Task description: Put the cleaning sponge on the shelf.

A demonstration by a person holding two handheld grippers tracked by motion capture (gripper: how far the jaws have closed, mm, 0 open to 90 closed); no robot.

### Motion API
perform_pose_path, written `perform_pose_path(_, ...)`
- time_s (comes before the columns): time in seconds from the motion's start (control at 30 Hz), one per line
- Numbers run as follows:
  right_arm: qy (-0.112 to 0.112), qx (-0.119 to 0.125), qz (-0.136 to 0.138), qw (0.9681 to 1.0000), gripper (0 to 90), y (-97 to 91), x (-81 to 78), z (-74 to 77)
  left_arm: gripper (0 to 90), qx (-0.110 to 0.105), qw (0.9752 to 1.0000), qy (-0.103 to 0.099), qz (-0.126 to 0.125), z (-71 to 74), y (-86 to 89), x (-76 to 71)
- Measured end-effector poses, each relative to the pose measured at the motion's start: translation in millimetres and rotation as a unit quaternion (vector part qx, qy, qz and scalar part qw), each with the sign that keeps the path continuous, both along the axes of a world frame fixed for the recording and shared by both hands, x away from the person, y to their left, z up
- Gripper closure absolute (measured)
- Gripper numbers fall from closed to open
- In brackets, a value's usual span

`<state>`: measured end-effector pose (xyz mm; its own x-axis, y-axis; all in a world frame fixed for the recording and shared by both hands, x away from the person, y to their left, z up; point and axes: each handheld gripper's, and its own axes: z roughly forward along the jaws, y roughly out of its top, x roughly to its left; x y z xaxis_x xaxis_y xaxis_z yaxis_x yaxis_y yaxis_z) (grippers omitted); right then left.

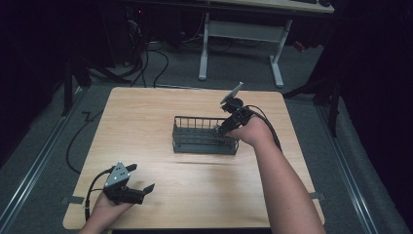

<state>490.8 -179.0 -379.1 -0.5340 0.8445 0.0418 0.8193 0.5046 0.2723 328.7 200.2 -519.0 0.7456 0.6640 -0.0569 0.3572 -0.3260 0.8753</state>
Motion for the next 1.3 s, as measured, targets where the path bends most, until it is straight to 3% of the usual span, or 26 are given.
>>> perform_pose_path(0.1,0.006,0.002,-0.004,1.0000,32.0,-0.7,-8.1,-2.3,1.5,0.002,1.0000,0.001,-0.002,-0.3,-0.8,0.1)
perform_pose_path(0.2,0.005,0.003,0.011,0.9999,32.2,-1.5,-16.7,-4.6,1.5,0.007,1.0000,0.002,-0.005,-0.4,-1.6,-0.2)
perform_pose_path(0.5,-0.009,0.002,0.009,0.9999,31.7,-11.7,-41.1,-12.2,1.5,0.008,1.0000,0.003,-0.005,-0.6,-1.5,0.2)
perform_pose_path(0.73,-0.047,0.023,-0.002,0.9986,30.5,-32.2,-68.7,-32.2,1.5,0.013,0.9999,0.007,-0.005,-2.2,-3.0,0.4)
perform_pose_path(0.9,-0.072,0.019,0.001,0.9972,30.8,-38.8,-82.6,-43.3,1.5,0.014,0.9998,0.008,-0.006,-2.9,-3.8,0.6)
perform_pose_path(1.07,-0.101,0.044,-0.002,0.9939,32.4,-50.2,-107.6,-61.7,1.5,0.016,0.9998,0.008,-0.010,-3.4,-5.6,0.3)
perform_pose_path(1.3,-0.149,0.086,-0.019,0.9850,33.5,-66.4,-138.2,-85.5,1.5,0.018,0.9997,0.011,-0.012,-4.7,-6.4,0.8)
